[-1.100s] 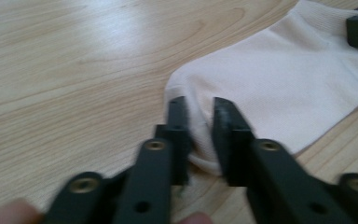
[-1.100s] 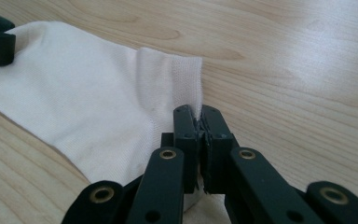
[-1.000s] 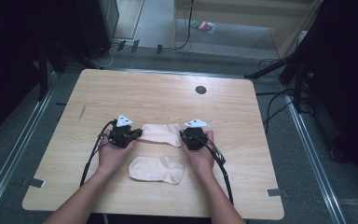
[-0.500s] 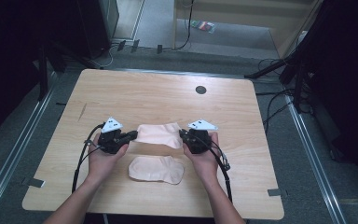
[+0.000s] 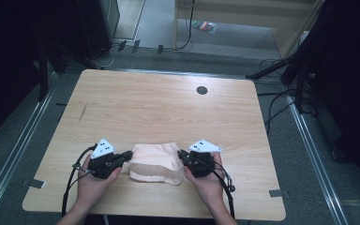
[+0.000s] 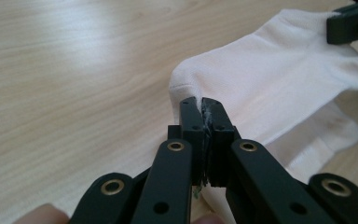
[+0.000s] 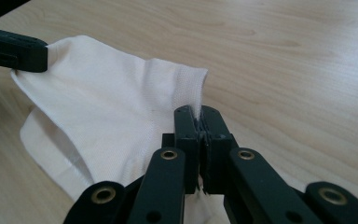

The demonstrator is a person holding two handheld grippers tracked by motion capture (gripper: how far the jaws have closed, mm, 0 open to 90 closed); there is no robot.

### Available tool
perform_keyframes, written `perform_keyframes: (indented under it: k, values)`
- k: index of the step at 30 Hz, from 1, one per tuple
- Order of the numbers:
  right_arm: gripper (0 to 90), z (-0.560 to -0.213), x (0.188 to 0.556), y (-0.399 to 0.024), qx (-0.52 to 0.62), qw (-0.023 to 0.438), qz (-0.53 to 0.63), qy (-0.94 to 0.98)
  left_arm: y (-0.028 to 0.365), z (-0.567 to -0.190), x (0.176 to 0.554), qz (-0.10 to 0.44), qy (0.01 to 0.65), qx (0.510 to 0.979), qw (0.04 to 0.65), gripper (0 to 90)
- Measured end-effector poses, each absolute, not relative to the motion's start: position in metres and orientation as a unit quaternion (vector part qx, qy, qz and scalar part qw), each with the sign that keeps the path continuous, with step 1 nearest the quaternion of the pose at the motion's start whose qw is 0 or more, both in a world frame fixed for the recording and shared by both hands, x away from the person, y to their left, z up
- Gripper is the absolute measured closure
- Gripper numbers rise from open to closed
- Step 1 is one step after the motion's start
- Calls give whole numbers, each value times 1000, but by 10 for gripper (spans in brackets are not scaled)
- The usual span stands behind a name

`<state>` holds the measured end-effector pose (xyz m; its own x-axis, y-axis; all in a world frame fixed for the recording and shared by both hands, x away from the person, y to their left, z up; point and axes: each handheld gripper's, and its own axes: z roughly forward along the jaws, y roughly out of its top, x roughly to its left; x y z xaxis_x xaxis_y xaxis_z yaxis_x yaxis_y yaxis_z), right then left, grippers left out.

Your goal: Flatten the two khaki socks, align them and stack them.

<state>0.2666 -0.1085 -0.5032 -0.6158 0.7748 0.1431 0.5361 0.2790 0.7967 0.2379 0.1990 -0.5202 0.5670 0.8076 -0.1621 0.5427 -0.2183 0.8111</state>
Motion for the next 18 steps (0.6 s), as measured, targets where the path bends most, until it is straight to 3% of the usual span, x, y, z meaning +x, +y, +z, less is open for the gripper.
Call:
perform_keyframes:
  k: [8, 18]
  values:
    - [877, -513, 249, -111, 407, 136, 417, 801, 192, -529, 212, 164, 425, 787, 417, 892]
    - [877, -521, 242, -110, 407, 142, 422, 798, 188, -533, 210, 183, 416, 794, 403, 891]
